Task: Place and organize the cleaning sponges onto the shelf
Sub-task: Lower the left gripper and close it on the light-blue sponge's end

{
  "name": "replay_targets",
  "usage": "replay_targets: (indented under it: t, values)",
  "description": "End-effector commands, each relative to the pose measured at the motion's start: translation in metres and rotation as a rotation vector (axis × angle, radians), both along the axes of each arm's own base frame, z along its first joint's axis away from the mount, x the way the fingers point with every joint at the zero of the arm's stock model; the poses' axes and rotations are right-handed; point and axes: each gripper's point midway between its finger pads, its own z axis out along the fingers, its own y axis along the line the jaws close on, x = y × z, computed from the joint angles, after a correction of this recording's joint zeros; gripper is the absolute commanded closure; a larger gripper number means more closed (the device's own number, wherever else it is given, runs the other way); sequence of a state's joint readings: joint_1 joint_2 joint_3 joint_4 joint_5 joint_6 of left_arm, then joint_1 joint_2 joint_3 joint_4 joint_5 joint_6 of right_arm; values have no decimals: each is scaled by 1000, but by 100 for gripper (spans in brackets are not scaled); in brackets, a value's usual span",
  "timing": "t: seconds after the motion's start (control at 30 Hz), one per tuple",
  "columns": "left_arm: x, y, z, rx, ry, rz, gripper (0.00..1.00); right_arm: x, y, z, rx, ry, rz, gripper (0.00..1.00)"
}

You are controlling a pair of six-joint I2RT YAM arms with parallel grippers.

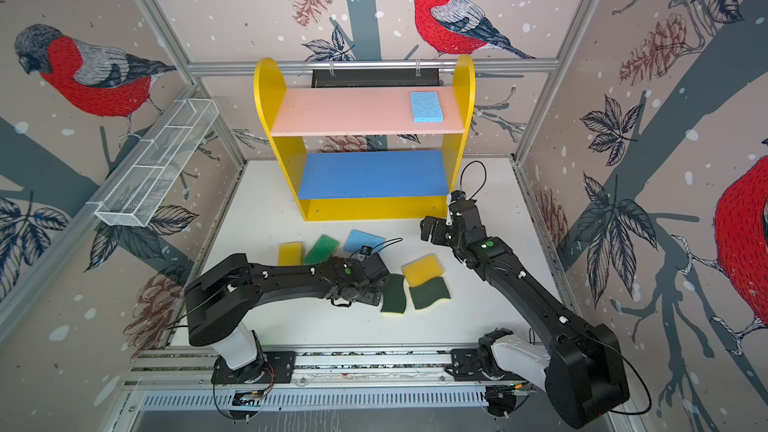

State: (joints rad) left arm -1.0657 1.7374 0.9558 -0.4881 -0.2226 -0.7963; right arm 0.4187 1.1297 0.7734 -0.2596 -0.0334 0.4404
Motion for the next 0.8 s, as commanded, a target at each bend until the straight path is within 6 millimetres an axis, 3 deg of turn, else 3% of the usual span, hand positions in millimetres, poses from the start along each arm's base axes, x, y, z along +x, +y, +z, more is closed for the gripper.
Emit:
replay_targets:
  t: [0.0, 0.77]
  values:
    - [-13, 30, -15, 141, 54, -7, 9, 3, 1, 8, 2, -35, 6, 0]
    - [-31, 50, -30, 170, 111, -45, 33, 5, 2, 14, 4, -47, 18, 0]
